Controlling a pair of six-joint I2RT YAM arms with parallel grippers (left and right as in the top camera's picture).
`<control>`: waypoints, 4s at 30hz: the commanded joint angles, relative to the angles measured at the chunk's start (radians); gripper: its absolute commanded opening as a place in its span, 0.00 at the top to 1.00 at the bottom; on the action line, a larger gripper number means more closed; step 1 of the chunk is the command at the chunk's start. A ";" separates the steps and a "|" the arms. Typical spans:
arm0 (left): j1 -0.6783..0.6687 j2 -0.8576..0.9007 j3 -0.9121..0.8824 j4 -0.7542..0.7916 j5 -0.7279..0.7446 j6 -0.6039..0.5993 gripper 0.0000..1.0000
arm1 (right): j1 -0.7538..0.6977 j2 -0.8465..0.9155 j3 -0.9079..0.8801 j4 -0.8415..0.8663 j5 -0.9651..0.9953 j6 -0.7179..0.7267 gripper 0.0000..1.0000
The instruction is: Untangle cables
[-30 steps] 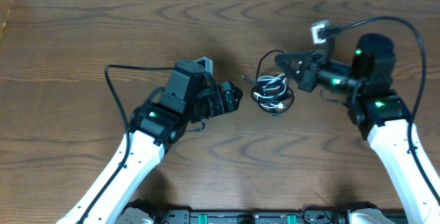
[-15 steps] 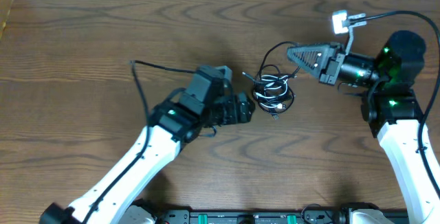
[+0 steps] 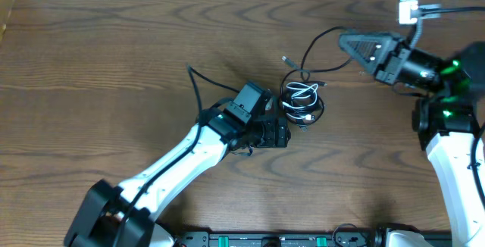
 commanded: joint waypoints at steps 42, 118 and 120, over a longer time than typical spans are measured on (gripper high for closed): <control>0.001 0.202 -0.004 -0.007 0.001 0.002 0.13 | -0.272 0.446 0.010 0.205 -0.285 0.158 0.99; 0.001 0.202 -0.004 -0.007 -0.017 0.002 0.13 | -0.323 0.400 0.290 -1.526 1.284 -0.680 0.01; 0.001 0.202 -0.004 -0.007 -0.017 0.002 0.13 | -0.277 0.400 0.346 -1.593 1.363 -0.680 0.01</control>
